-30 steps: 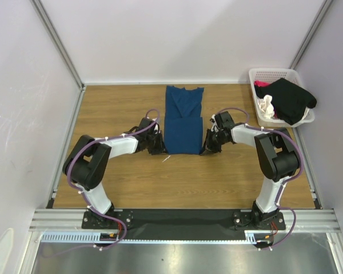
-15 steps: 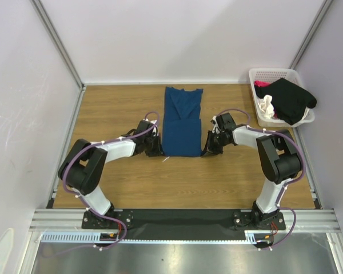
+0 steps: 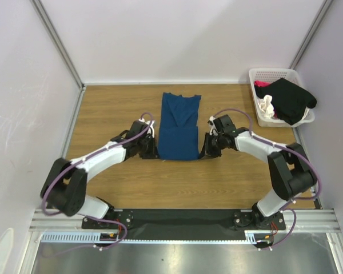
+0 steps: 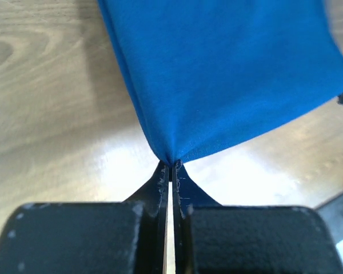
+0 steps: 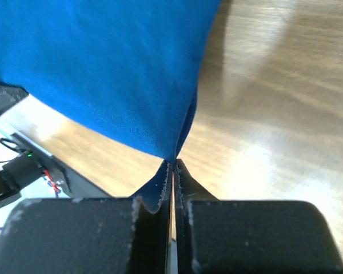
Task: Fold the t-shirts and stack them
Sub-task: Fold the tshirt
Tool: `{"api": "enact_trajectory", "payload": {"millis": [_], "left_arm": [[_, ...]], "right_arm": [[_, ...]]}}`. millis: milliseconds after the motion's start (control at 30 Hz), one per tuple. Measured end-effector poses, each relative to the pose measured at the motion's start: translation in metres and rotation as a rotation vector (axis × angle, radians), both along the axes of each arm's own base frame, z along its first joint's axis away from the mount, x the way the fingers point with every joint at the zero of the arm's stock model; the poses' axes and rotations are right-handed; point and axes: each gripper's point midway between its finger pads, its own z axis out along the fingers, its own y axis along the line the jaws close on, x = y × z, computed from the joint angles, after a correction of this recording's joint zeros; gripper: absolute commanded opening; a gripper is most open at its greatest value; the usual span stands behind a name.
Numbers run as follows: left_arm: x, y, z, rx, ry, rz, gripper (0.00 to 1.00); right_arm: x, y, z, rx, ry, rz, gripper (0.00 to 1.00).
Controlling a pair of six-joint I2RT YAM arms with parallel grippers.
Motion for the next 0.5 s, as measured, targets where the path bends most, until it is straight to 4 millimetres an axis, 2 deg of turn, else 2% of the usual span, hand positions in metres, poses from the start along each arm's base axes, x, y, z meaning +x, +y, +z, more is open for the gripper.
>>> {"api": "enact_trajectory", "payload": {"millis": [100,167,233,400,500], "left_arm": [[-0.006,0.002,0.024,-0.011,-0.026,-0.005,0.0],[-0.004,0.002,0.039,-0.016,-0.045,-0.005,0.0],[0.004,0.0,0.057,-0.019,-0.069,-0.003,0.0],[0.046,-0.009,0.12,-0.068,-0.184,0.028,0.0],[0.077,-0.009,0.148,-0.107,-0.237,0.061,0.0]], "right_arm": [[0.0,0.001,0.019,0.019,-0.036,-0.01,0.0],[0.001,0.0,0.031,0.025,-0.049,-0.021,0.0],[0.012,0.0,0.046,0.032,-0.078,-0.034,0.0],[0.053,0.001,0.098,0.072,-0.198,-0.076,0.0],[0.081,0.002,0.128,0.098,-0.275,-0.09,0.0]]}}
